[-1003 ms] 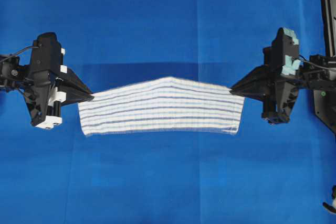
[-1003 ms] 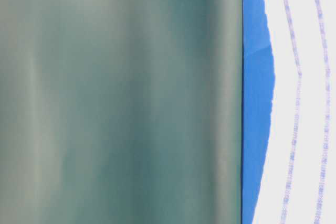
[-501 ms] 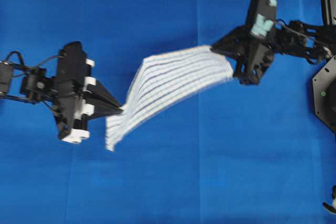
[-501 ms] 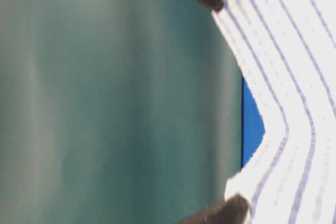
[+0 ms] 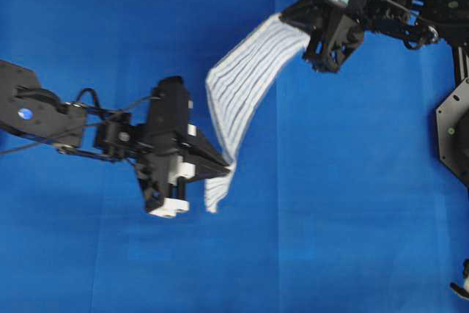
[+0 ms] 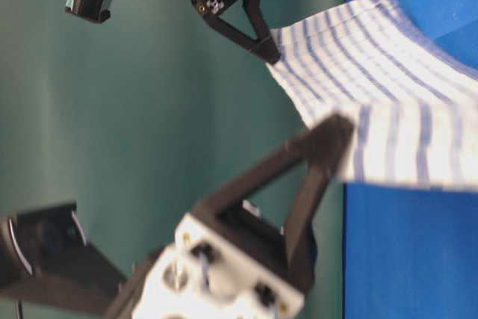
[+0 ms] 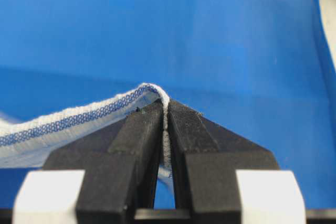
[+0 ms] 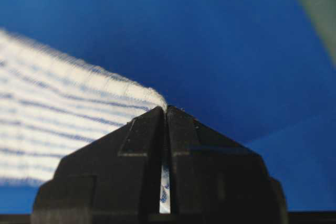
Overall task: Fold the blue towel.
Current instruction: 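Lift the strip and rotate it to lie vertically, right gripper moving up, then release the strip and pull both grippers back, then move both grippers to the strip's top corners and grasp them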
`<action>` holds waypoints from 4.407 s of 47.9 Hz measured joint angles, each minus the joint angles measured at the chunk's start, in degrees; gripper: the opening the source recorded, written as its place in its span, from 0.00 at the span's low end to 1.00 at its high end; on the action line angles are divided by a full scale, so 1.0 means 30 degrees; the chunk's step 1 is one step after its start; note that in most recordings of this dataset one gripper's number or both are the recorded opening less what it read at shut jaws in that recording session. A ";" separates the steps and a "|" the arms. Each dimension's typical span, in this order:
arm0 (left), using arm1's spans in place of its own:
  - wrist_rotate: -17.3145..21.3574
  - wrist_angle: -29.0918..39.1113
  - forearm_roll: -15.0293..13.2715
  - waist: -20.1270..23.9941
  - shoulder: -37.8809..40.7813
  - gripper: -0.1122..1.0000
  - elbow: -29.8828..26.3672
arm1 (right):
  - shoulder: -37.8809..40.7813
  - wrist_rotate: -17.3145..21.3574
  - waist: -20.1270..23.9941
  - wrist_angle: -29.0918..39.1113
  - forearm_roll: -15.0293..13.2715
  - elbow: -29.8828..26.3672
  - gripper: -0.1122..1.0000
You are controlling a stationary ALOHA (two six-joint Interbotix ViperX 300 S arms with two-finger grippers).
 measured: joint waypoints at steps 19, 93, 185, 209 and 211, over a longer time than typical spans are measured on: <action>0.0264 -0.0967 0.0000 -0.0117 0.2578 0.12 -0.2900 | 0.0762 -0.0029 -0.1758 -0.0410 -0.0498 -0.0967 0.11; -0.0117 -0.5713 -0.0381 -0.0615 0.3633 0.12 -0.0264 | 0.6914 -0.0234 -0.1143 0.0967 -0.1934 -0.6182 0.11; 0.4863 -0.0352 -0.0146 0.7412 -0.5449 0.81 0.5508 | -0.1025 0.2578 0.1084 0.0645 -0.1963 0.1641 0.89; 0.4922 -0.0703 -0.0146 0.7822 -0.4014 0.81 0.5068 | -0.0381 0.2754 0.0762 -0.0264 -0.1934 0.1494 0.89; 0.5010 -0.0762 -0.0146 0.8115 -0.3604 0.81 0.4893 | -0.0059 0.2725 0.0469 -0.0381 -0.1934 0.1348 0.89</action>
